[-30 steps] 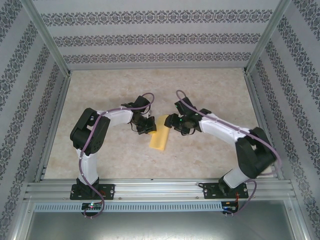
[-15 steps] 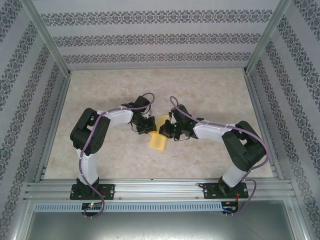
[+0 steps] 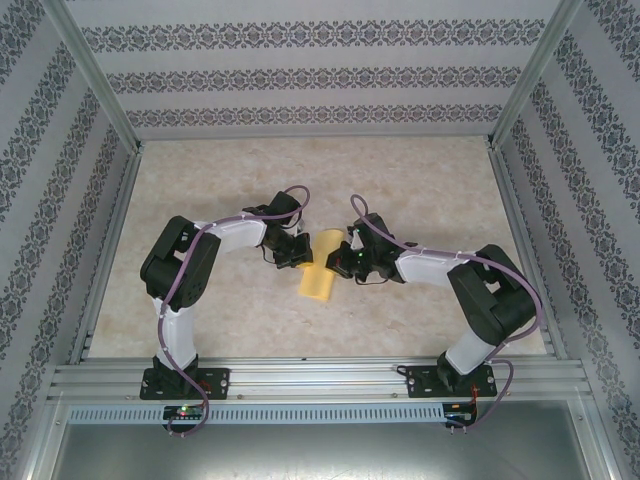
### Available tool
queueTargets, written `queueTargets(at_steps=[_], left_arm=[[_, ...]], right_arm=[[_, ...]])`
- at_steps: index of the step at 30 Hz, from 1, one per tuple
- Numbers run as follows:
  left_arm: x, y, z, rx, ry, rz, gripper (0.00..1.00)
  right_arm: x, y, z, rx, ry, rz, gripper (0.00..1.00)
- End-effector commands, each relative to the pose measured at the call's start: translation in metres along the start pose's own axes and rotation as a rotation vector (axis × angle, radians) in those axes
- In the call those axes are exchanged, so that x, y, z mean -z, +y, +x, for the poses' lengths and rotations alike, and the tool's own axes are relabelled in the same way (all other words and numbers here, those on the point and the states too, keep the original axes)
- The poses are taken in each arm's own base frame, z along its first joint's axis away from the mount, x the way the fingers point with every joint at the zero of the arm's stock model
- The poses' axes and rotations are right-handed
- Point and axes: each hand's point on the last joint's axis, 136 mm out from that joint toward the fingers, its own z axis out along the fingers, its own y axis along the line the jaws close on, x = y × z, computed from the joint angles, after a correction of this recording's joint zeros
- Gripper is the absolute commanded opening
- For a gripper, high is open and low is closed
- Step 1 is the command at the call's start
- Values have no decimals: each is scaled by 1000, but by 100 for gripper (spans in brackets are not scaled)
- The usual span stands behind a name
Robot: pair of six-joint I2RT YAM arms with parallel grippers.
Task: Fold a paper plane with a square sheet of paper (pick it up from the middle)
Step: Fold the square sheet of paper in half at the center of the table.
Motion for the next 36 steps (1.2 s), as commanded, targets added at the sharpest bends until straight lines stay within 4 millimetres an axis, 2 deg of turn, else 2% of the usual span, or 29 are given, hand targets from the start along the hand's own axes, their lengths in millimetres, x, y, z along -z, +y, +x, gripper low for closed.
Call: queueTargets(at_steps=[1,8,18,20,24,28,31,36], left_arm=[[-12,34,15,36,51,-135,0],[-11,37,17,35,52,-144,0],[-12,39,18,40,52,-149,0],[-13,40,19,40,54,-151,0],[-12,41,19,41,55,-154,0],[-13,41,19,39,53,-154,0],[-14,41,19,42,54,-153,0],[-14,41,19,40,54,-152,0]], right_arm=[[-8,-12,3,-17,22,-4,5],[-7,-35,5,-16,24,25,6],[-11,-74,20,-53,39,106,6],[-9,-67,18,-45,33,85,6],[4,-29,13,25,-2,-9,6],[10,-5,16,62,-2,-74,6],[5,-6,21,63,19,-68,6],[-6,-31,31,26,47,-28,5]])
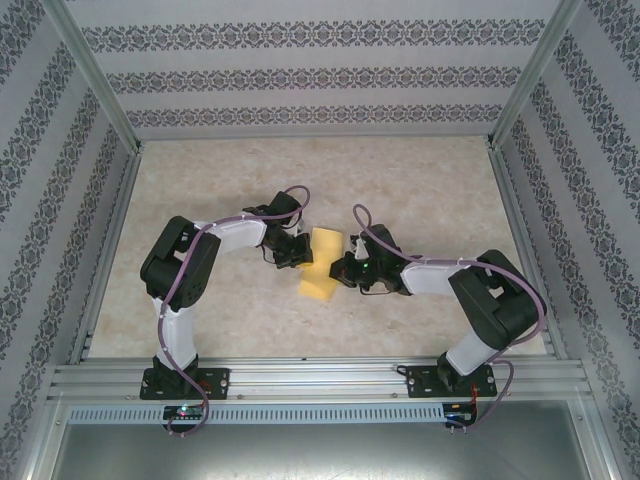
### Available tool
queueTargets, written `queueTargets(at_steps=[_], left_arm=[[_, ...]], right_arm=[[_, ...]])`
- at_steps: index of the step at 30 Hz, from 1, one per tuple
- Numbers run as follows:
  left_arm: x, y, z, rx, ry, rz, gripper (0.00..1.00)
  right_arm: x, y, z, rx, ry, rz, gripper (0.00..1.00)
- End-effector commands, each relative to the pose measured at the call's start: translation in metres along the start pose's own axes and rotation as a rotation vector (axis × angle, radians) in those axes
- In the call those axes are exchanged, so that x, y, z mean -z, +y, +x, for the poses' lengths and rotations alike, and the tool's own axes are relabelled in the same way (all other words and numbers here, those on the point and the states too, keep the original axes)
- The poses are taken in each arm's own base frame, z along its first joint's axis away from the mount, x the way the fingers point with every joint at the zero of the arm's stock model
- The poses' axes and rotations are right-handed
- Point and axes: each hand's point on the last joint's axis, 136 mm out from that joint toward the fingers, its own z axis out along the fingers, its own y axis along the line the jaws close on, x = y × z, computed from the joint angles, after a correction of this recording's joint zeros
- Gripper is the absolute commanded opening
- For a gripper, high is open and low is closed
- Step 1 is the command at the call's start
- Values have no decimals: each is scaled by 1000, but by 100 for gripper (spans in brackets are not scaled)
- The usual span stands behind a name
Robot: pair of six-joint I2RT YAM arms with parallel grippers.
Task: Fold a paper plane with a square sheet of paper (pick it up from the middle)
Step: Fold the square sheet of paper in half at the center of the table.
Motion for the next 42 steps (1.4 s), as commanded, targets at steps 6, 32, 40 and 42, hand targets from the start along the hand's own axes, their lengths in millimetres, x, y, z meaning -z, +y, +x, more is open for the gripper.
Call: queueTargets(at_steps=[6,32,40,42], left_arm=[[-14,40,19,44,58,-148,0],[-14,41,20,40,61,-152,0],[-12,41,21,42,57,-151,0],[-11,41,20,43,49,-149,0]], right_arm=[[-16,-48,25,-67,64,68,5],[-18,-46,50,-39,108,71,5],[-5,-18,45,15,82,16,6],[-3,-4,44,41,82,-9,6]])
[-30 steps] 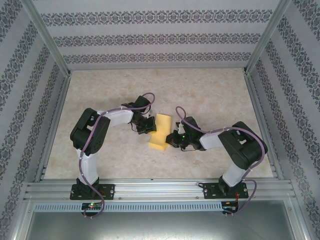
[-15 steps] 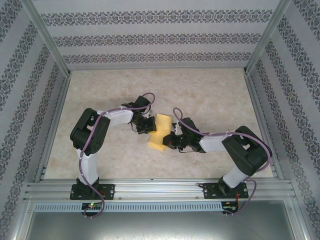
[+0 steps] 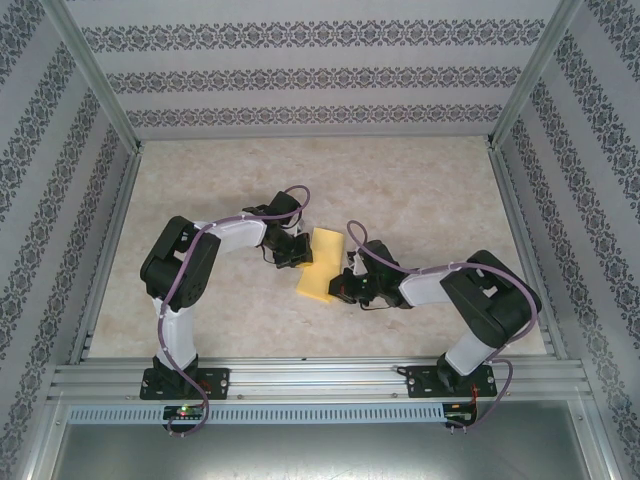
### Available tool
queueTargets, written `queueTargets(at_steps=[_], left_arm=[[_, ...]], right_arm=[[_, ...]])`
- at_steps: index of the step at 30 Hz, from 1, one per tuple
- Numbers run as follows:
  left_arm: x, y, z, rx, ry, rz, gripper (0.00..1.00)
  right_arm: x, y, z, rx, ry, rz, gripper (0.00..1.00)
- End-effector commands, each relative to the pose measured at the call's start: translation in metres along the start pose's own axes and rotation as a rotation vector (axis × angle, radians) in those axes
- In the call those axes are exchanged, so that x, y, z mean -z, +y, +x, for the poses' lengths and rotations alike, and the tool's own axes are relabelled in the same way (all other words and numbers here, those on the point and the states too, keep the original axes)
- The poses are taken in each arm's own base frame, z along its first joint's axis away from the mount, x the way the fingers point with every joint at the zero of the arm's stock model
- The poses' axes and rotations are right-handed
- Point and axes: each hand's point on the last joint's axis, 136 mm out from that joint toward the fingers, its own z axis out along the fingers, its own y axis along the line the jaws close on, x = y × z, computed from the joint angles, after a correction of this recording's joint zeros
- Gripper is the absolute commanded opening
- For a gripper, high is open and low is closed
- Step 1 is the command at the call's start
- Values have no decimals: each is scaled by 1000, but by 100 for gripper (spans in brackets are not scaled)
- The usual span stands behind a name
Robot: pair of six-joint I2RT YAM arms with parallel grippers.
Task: Fold a paper plane with a square sheet of paper (pick it up from the middle)
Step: Fold the square sheet of paper in half at the center of the table.
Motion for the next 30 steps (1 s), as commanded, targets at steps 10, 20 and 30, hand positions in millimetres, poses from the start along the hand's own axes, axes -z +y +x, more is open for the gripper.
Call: queueTargets(at_steps=[10,20,30], left_arm=[[-11,41,21,48,50,-147,0],[-12,42,22,50,51,-150,0],[-13,43,21,49,52,-154,0]], right_arm=[[-10,15,15,49,54,-8,7],[-19,-20,27,-11,84,55,7],[-6,33,14,71,51,-29,7]])
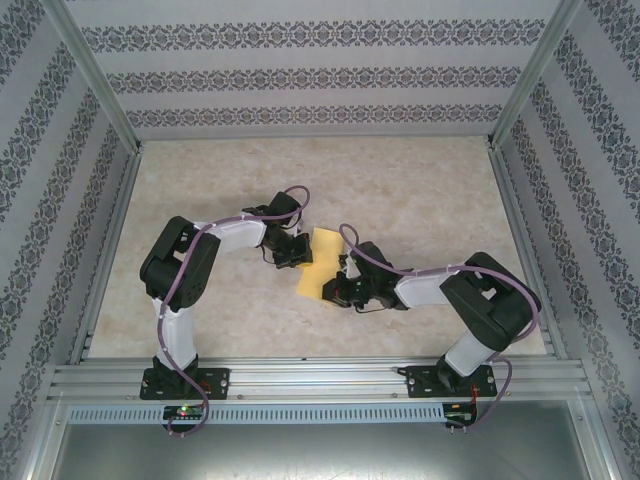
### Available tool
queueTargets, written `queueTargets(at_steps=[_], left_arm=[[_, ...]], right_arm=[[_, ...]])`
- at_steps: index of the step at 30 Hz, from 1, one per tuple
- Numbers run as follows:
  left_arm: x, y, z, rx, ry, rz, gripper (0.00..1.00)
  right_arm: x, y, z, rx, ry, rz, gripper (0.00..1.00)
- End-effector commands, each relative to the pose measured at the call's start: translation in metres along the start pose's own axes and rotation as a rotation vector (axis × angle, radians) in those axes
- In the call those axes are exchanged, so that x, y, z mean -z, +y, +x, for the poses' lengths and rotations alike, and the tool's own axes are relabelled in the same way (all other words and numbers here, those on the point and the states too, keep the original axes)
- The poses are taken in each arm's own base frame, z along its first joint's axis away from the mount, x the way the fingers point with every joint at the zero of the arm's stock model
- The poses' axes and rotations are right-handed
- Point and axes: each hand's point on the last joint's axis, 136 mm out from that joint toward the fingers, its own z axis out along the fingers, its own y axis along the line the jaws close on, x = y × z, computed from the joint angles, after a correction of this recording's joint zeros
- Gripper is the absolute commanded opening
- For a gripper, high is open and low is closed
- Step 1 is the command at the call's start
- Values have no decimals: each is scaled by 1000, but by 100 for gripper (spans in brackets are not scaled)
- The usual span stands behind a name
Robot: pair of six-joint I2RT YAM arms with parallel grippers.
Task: Fold a paper plane with a square sheet of paper (pick it up from the middle)
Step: Fold the square sheet of paper in half at the center of the table.
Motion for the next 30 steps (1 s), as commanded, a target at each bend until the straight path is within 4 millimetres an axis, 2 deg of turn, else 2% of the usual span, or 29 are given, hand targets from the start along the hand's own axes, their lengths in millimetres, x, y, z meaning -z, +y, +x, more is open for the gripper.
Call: queueTargets(at_steps=[1,10,15,26,28,30], left_arm=[[-13,43,21,50,55,-155,0],[-12,43,21,49,57,-154,0],[-13,43,22,52,56,-153,0],[-14,44,23,50,58,-152,0],[-14,44,23,52,59,-154,0],[-13,44,23,50,59,-153,0]], right_arm=[[3,18,-3,42,-9,-17,8],[16,15,-9,37,-88,14,8],[8,16,-5,30,-50,5,8],[-11,-37,12,-39,15,113,8],[-8,-33,11,-34,6,106,8],[0,-21,4,-13,-17,88,8]])
